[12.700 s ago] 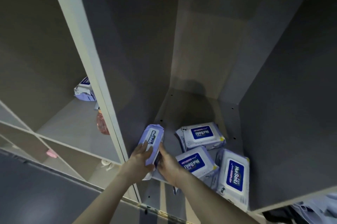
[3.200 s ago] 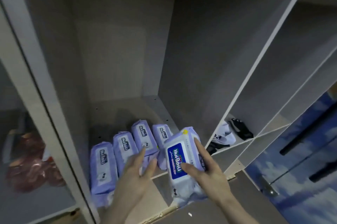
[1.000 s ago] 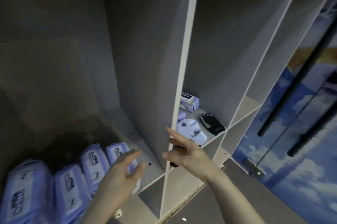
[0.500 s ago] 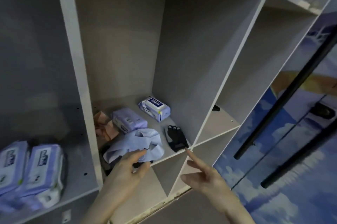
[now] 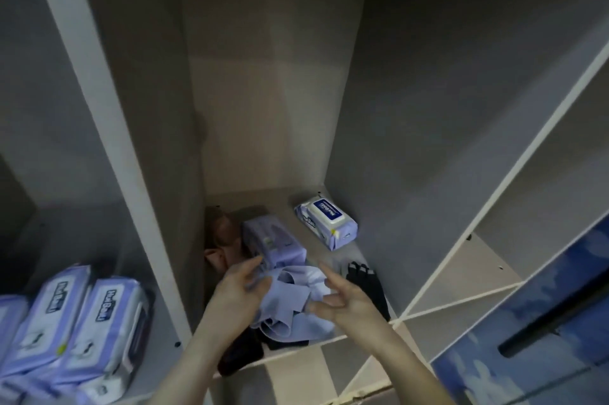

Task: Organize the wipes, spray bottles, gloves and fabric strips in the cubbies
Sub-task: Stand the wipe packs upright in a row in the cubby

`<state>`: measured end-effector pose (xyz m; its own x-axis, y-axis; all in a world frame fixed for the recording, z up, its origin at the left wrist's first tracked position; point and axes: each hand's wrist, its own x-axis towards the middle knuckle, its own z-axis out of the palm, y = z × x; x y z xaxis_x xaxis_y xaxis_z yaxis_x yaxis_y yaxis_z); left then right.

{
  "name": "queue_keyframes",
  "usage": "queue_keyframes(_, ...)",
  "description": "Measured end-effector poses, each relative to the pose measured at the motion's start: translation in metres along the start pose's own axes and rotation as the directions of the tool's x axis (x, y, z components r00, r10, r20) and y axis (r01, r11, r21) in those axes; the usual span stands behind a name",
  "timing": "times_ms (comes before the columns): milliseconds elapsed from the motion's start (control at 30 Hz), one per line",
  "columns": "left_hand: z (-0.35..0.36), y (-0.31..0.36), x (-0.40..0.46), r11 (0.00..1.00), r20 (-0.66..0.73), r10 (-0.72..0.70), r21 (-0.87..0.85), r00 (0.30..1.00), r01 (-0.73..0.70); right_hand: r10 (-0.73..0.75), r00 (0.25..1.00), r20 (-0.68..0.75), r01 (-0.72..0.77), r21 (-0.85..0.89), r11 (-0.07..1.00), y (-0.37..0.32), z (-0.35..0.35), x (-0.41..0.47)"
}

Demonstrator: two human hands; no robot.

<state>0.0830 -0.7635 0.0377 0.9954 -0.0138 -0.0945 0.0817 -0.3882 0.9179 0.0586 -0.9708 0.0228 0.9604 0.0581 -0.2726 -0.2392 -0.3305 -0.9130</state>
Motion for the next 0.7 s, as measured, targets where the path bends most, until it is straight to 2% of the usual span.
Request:
queue_keyframes(67,0.002,0.000,0.018,0.999,-0.029,-0.008,-0.043,1.000,0.007,0.005,1.000,0.023,-0.004,-0.052,0.999,0.000,0.005,0.026)
queue_keyframes(233,0.006,-0.008,0.052,0.998,-0.062,-0.036,-0.061,0.997,0.032,-0.107,0.994,-0.038,0.098,-0.197,0.976,-0.009,0.023,0.086)
queue_keyframes(300,0.007,-0.012,0.061,0.994,-0.074,-0.053,-0.097,0.996,0.046,-0.111,0.993,-0.042,0.094,-0.296,0.951,-0.012,0.027,0.113)
queue_keyframes(433,0.009,-0.014,0.069,0.985,-0.052,-0.101,-0.144,0.994,0.092,-0.026,1.000,0.014,0.030,-0.482,0.876,-0.011,0.034,0.155)
queue_keyframes(500,0.010,-0.015,0.071,0.980,-0.062,-0.126,-0.164,0.990,0.114,0.017,0.999,0.045,0.008,-0.501,0.866,-0.005,0.036,0.169)
queue_keyframes(700,0.013,-0.026,0.078,0.991,-0.180,-0.131,-0.060,0.975,0.122,0.128,0.989,0.081,-0.055,-0.593,0.803,0.025,0.045,0.192)
